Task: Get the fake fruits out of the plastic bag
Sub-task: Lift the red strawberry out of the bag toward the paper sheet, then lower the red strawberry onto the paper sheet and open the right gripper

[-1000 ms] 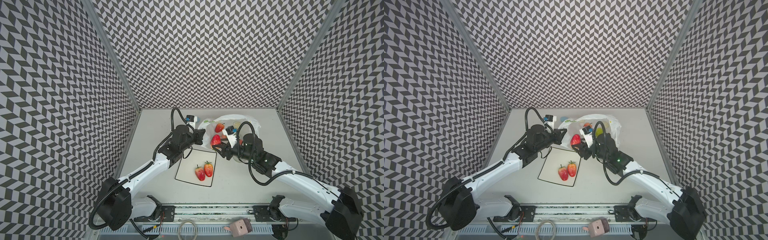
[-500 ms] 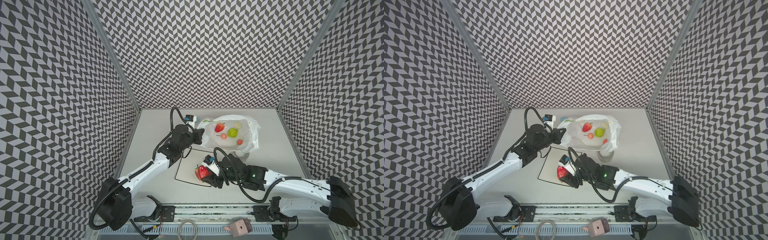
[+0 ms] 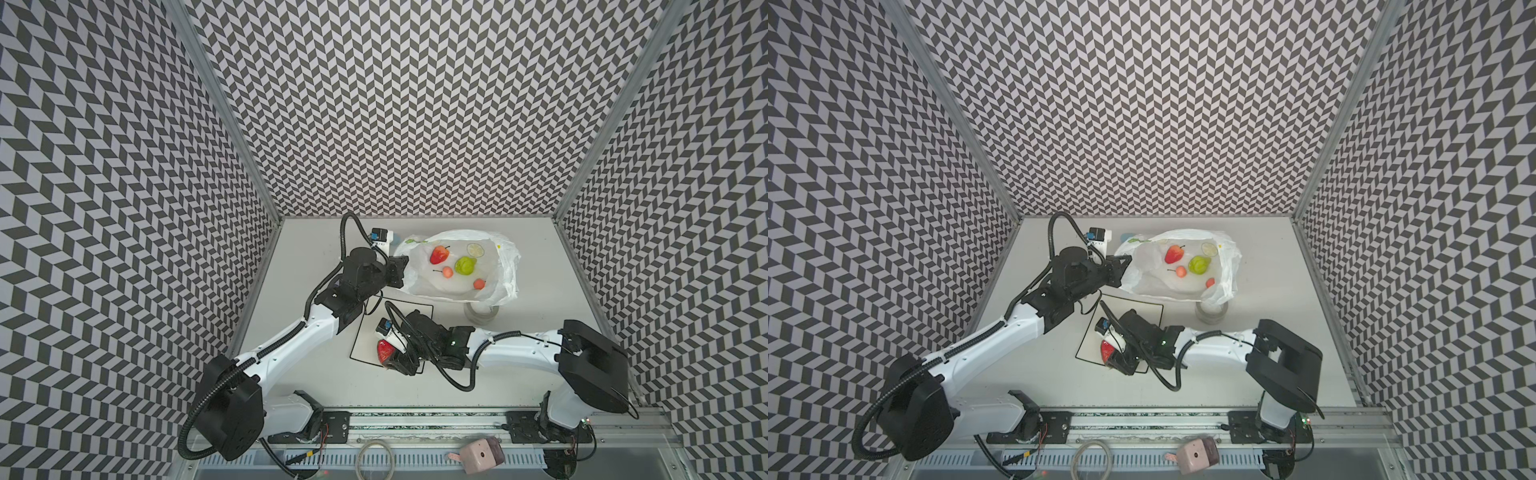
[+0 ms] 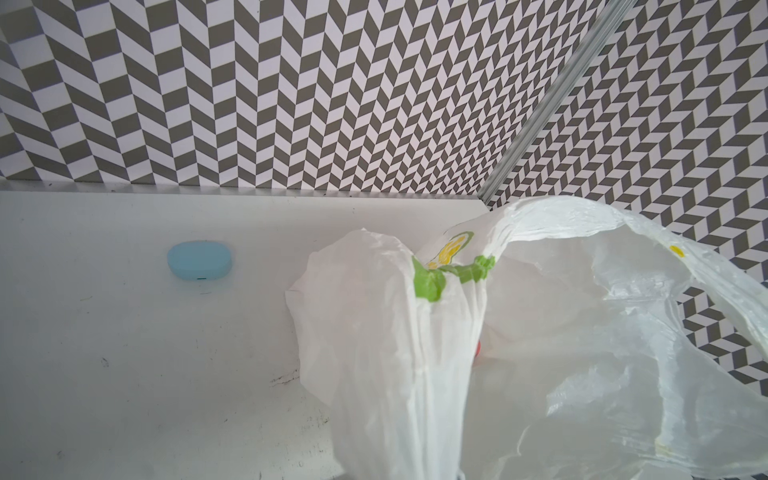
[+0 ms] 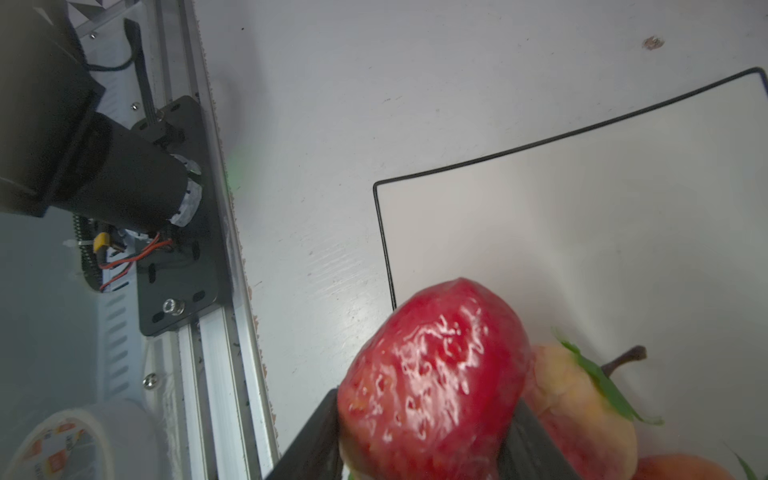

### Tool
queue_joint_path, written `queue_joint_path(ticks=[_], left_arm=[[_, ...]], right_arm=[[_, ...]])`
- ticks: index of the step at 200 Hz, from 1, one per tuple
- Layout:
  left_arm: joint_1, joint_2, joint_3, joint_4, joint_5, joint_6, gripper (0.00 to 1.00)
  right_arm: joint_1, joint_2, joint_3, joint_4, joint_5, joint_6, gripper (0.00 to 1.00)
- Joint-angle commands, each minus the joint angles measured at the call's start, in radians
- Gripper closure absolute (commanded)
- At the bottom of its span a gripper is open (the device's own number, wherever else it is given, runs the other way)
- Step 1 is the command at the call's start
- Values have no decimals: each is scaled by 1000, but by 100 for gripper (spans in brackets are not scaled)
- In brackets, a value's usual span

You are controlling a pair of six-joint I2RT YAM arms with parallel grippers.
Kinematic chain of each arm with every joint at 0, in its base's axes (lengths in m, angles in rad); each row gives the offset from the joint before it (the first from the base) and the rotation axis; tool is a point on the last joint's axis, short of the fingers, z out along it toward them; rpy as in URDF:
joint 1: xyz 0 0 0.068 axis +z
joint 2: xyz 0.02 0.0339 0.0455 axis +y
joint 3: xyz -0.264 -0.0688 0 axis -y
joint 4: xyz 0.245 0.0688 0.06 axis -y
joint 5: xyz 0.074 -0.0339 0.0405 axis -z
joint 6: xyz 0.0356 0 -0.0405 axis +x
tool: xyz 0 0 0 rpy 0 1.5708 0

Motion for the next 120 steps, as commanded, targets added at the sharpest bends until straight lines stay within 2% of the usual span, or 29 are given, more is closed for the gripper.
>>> queue_joint_path(ticks=[1, 34, 83, 120], left_arm=[[4, -12, 25, -3, -5, 8, 100], [4, -12, 24, -1, -6, 8, 100], [4, -13, 27, -3, -10, 6, 100], [4, -9, 28, -2, -10, 6, 100]], right_arm=[[7, 39, 30, 61, 6, -4, 63], [7, 65, 32, 55, 5, -13, 59], [9, 60, 23, 83, 37, -7, 43], [11, 23, 10, 87, 45, -15, 35]])
